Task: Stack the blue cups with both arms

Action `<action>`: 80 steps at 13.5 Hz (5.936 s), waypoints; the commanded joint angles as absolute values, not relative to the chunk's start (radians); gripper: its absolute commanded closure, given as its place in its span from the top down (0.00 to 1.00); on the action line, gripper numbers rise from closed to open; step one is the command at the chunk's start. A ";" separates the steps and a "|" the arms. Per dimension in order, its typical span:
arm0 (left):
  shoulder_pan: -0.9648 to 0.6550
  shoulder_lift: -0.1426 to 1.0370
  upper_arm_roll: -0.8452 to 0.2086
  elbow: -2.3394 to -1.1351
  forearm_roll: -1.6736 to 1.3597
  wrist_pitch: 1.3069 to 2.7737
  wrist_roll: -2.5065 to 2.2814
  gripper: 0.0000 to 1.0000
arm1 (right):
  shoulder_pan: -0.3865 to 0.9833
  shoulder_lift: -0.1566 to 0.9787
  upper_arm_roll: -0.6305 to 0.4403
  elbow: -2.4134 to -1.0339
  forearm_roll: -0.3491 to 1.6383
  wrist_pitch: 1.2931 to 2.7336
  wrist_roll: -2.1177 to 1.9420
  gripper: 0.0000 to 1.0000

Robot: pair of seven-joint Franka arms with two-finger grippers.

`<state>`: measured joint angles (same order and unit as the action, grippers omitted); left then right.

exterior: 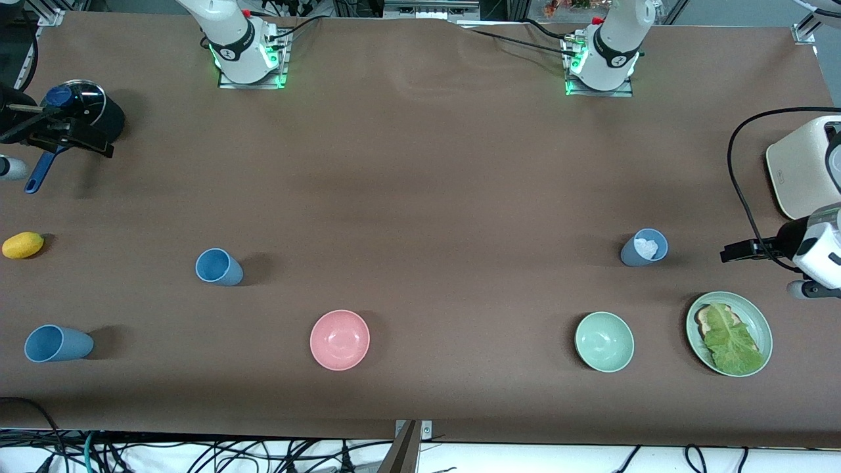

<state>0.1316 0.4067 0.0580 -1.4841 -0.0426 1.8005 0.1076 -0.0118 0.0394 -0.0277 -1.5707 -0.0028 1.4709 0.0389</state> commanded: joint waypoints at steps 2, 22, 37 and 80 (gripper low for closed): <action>0.140 0.399 0.054 -1.434 -0.021 1.721 0.107 1.00 | -0.018 0.054 -0.031 -1.543 0.017 1.463 0.044 1.00; 0.055 0.161 -0.002 -1.535 -0.023 1.692 -0.052 1.00 | -0.018 0.054 -0.037 -1.540 0.015 1.450 0.038 1.00; 0.067 0.161 -0.009 -1.520 -0.035 1.686 -0.057 1.00 | -0.018 0.055 -0.038 -1.540 0.017 1.454 0.038 1.00; 0.107 0.397 -0.003 -1.494 -0.025 1.686 -0.066 1.00 | -0.028 0.055 -0.048 -1.540 0.015 1.479 0.025 1.00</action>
<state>0.0948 0.3430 0.0032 -1.5218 -0.0427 1.6819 -0.0571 -0.0158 0.0425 -0.0501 -1.5696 -0.0015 1.4862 0.0373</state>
